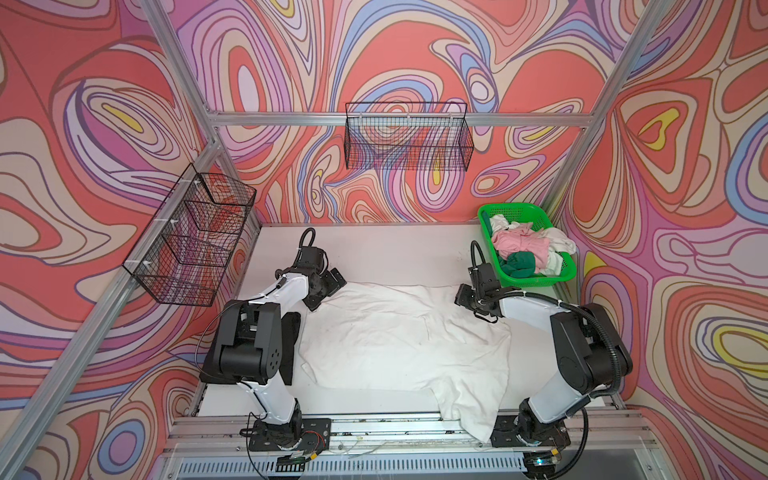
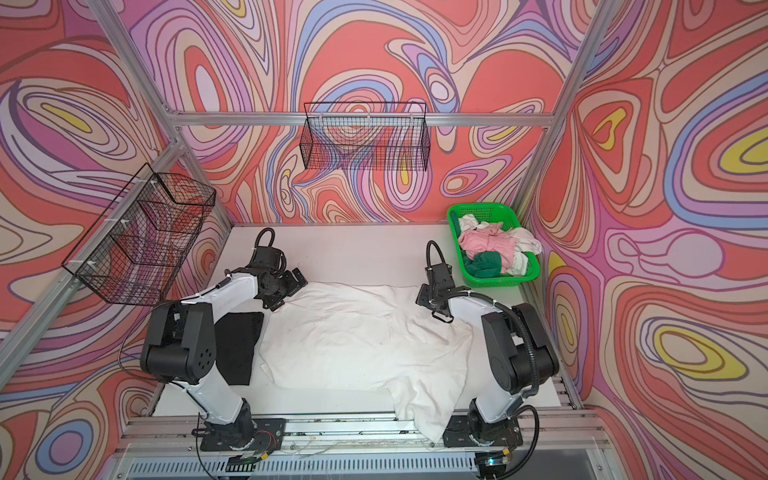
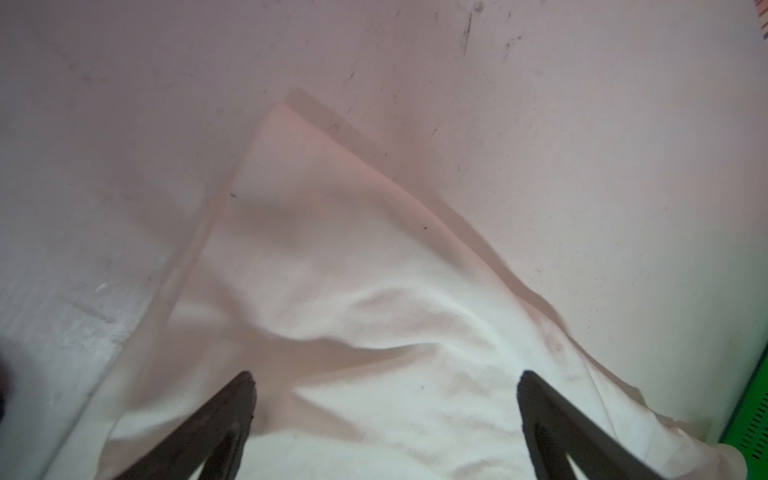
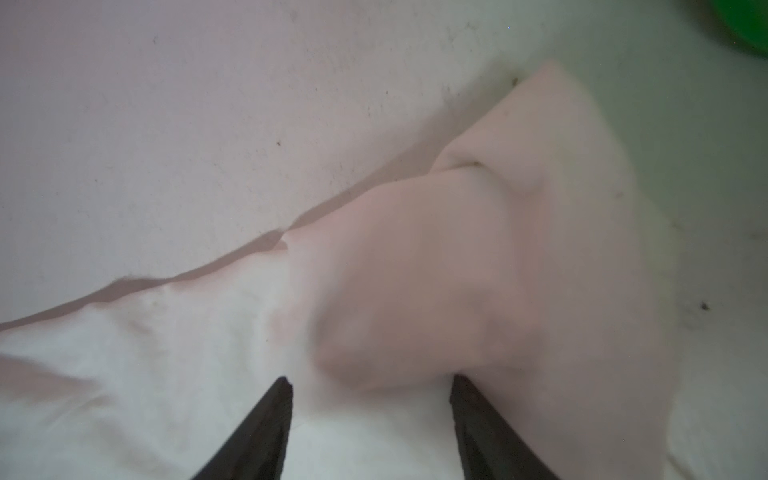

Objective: Fold and stack the t-shirts

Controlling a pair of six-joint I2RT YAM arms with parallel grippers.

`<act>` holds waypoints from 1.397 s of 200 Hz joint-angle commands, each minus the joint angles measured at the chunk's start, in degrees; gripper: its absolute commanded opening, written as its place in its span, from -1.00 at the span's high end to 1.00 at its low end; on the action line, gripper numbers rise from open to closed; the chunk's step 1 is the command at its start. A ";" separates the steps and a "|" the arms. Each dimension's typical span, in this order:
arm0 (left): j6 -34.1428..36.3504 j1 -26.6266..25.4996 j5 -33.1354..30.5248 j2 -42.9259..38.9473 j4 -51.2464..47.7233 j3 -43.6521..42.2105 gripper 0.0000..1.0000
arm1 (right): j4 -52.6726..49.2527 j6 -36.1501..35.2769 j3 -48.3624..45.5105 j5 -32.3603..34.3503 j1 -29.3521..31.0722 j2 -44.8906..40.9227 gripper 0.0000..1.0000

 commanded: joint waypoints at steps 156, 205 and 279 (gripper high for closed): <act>0.31 -0.46 -10.69 9.53 -9.72 8.30 -1.00 | 2.65 0.02 2.00 -1.85 -4.64 8.36 -0.36; 1.96 -0.02 -13.34 12.60 -11.25 11.16 -1.00 | 4.24 1.02 3.00 -1.56 -5.70 10.98 -0.37; 6.40 1.55 -14.81 18.76 -16.11 22.11 -1.00 | 4.58 -0.98 5.00 -3.55 -5.71 12.43 -0.40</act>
